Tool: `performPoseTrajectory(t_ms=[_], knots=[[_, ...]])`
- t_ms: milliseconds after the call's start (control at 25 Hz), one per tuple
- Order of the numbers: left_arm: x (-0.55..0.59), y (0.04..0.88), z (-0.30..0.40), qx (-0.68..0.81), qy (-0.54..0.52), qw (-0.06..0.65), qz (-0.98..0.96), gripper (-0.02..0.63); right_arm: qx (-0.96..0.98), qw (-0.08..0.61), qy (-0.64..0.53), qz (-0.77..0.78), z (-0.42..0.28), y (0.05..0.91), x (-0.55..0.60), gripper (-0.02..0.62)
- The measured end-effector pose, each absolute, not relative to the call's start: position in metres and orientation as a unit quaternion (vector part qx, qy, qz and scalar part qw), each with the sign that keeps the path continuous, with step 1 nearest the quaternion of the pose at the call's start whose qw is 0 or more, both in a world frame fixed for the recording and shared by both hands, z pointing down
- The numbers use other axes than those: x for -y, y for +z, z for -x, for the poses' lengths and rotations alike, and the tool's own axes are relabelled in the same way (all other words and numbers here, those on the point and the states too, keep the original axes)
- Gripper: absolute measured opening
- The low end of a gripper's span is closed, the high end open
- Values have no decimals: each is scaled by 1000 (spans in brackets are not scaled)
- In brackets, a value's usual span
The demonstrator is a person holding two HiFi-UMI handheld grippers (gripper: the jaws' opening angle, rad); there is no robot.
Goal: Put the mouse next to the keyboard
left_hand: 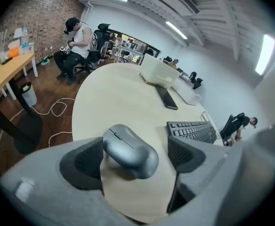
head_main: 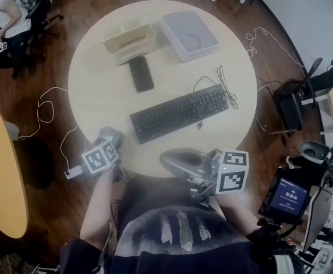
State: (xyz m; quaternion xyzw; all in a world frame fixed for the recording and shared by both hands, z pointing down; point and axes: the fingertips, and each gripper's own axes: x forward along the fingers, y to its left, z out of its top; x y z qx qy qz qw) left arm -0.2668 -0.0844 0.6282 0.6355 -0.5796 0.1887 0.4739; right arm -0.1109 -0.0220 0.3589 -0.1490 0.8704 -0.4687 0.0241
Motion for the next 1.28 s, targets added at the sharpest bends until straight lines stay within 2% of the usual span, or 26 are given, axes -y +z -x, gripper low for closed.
performPoseTrajectory(t_ms=[520,760,1040,1280], knots=[[100,660,273,646,287,397,-585,431,-867,18,-482,122,56,359,60,-2],[102,665,271,636,286,394,-599,428,-865,35,-483,132,45,360,63,-2],[91,654,277,614,280,407,-616,366,-867,28,-482,122,55,357,66,-2],[97,643,264,594,243,420,-642,341,-863,23,-489,126,61,361,68,-2]])
